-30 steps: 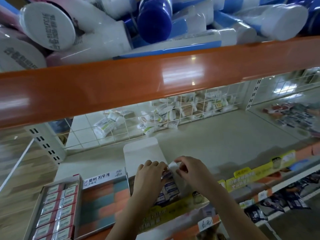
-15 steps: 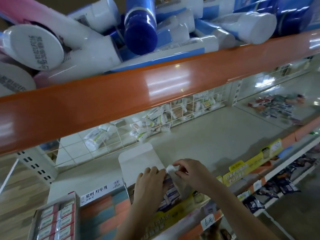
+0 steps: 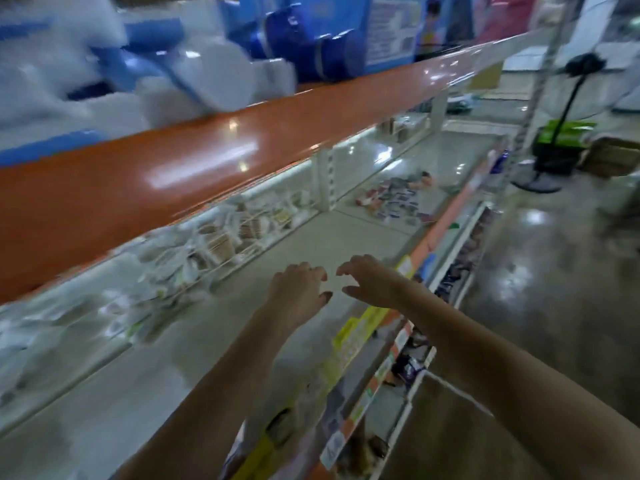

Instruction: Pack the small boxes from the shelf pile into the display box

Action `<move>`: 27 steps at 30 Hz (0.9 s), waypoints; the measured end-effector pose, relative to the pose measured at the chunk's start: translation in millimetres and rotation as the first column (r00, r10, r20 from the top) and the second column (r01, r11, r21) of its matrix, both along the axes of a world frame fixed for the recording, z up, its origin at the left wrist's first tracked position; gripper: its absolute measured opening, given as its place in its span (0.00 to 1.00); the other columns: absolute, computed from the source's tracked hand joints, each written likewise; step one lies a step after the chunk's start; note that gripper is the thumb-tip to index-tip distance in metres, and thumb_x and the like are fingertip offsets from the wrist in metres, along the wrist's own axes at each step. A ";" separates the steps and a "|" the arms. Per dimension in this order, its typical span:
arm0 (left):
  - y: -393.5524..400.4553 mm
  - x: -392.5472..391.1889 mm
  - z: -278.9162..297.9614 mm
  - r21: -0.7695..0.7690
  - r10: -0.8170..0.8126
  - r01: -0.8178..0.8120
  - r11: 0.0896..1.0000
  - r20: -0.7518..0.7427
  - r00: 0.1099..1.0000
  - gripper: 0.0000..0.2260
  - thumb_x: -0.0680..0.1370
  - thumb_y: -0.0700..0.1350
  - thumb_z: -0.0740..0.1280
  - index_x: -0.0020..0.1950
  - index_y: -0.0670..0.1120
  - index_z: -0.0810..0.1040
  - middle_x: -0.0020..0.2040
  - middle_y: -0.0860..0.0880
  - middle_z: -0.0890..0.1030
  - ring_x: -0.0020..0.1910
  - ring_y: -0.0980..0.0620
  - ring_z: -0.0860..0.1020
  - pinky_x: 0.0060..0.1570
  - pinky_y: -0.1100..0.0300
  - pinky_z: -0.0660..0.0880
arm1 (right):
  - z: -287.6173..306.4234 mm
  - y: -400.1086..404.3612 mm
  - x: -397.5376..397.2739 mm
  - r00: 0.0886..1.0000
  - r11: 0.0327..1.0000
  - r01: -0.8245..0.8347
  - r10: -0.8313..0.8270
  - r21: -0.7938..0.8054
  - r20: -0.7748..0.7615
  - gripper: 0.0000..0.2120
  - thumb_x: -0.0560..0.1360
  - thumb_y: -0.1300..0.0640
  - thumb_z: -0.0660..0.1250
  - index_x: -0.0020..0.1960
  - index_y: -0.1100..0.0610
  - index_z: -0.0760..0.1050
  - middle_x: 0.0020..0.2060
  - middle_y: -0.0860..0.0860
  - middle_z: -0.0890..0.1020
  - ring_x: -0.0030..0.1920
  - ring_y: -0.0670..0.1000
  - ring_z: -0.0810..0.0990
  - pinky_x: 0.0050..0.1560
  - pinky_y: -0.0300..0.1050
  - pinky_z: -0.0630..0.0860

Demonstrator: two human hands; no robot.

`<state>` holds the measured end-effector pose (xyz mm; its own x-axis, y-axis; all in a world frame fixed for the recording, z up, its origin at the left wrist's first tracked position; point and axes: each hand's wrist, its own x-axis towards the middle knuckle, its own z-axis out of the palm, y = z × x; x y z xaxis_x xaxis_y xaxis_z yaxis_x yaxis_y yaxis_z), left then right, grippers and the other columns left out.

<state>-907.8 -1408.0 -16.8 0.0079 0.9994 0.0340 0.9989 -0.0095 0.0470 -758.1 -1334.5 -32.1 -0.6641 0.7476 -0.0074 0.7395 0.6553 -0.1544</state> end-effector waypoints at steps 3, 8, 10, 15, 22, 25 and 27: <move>54.1 41.0 -2.9 -0.029 -0.045 0.045 0.999 -0.003 0.999 0.19 0.78 0.57 0.61 0.66 0.51 0.69 0.64 0.47 0.72 0.64 0.45 0.69 0.59 0.51 0.67 | 2.1 49.7 46.2 0.997 0.998 0.054 -0.055 0.013 0.045 0.22 0.79 0.51 0.60 0.71 0.55 0.64 0.67 0.57 0.68 0.68 0.57 0.66 0.68 0.49 0.62; 141.9 114.4 -2.8 -0.029 -0.087 0.086 0.996 -0.014 0.996 0.20 0.78 0.57 0.60 0.68 0.50 0.68 0.65 0.45 0.71 0.64 0.44 0.69 0.59 0.50 0.68 | 1.9 119.2 119.7 0.992 0.992 0.120 -0.121 0.029 0.046 0.23 0.79 0.51 0.60 0.72 0.56 0.63 0.70 0.58 0.66 0.69 0.57 0.66 0.67 0.47 0.62; 173.8 138.2 -5.5 -0.018 -0.083 0.083 0.996 -0.001 0.997 0.19 0.78 0.56 0.61 0.67 0.49 0.69 0.65 0.45 0.71 0.63 0.44 0.69 0.58 0.49 0.69 | 2.1 143.4 143.1 0.991 0.991 0.130 -0.130 0.006 -0.004 0.22 0.78 0.53 0.62 0.70 0.58 0.66 0.69 0.59 0.67 0.66 0.59 0.70 0.64 0.49 0.67; 236.4 172.6 -17.4 0.010 -0.059 0.059 0.998 0.041 0.997 0.17 0.78 0.54 0.61 0.64 0.48 0.71 0.62 0.45 0.73 0.60 0.44 0.73 0.55 0.51 0.72 | -5.1 203.7 181.0 0.988 0.988 0.147 -0.149 -0.044 -0.035 0.22 0.78 0.54 0.62 0.70 0.57 0.66 0.65 0.57 0.71 0.64 0.57 0.70 0.64 0.49 0.68; 320.4 183.0 -35.6 0.040 -0.033 0.031 0.999 0.050 0.998 0.16 0.78 0.52 0.62 0.64 0.49 0.72 0.61 0.45 0.75 0.59 0.45 0.73 0.55 0.53 0.72 | -21.4 290.7 204.3 0.971 0.980 0.187 -0.194 -0.061 -0.136 0.20 0.77 0.56 0.62 0.69 0.57 0.67 0.64 0.56 0.71 0.65 0.57 0.70 0.63 0.47 0.66; 360.9 184.5 -39.9 0.053 -0.017 0.015 0.998 0.028 0.999 0.16 0.78 0.51 0.61 0.64 0.49 0.72 0.61 0.46 0.76 0.58 0.45 0.74 0.54 0.53 0.72 | -25.5 336.5 205.4 0.974 0.979 0.186 -0.195 -0.082 -0.115 0.21 0.78 0.55 0.62 0.70 0.56 0.66 0.65 0.56 0.70 0.65 0.57 0.69 0.62 0.49 0.66; 386.4 183.1 -41.7 0.062 0.017 -0.018 0.998 0.017 1.000 0.16 0.78 0.50 0.61 0.64 0.48 0.72 0.60 0.45 0.76 0.58 0.45 0.75 0.53 0.53 0.72 | -26.7 367.5 204.9 0.979 0.983 0.168 -0.176 -0.080 -0.103 0.21 0.78 0.54 0.62 0.70 0.56 0.66 0.65 0.57 0.70 0.65 0.57 0.70 0.63 0.49 0.67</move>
<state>-724.7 -1021.6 -58.5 -0.0109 0.9953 0.0963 0.9980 0.0048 0.0636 -553.2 -967.0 -58.7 -0.5252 0.8510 0.0014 0.8164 0.5043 -0.2814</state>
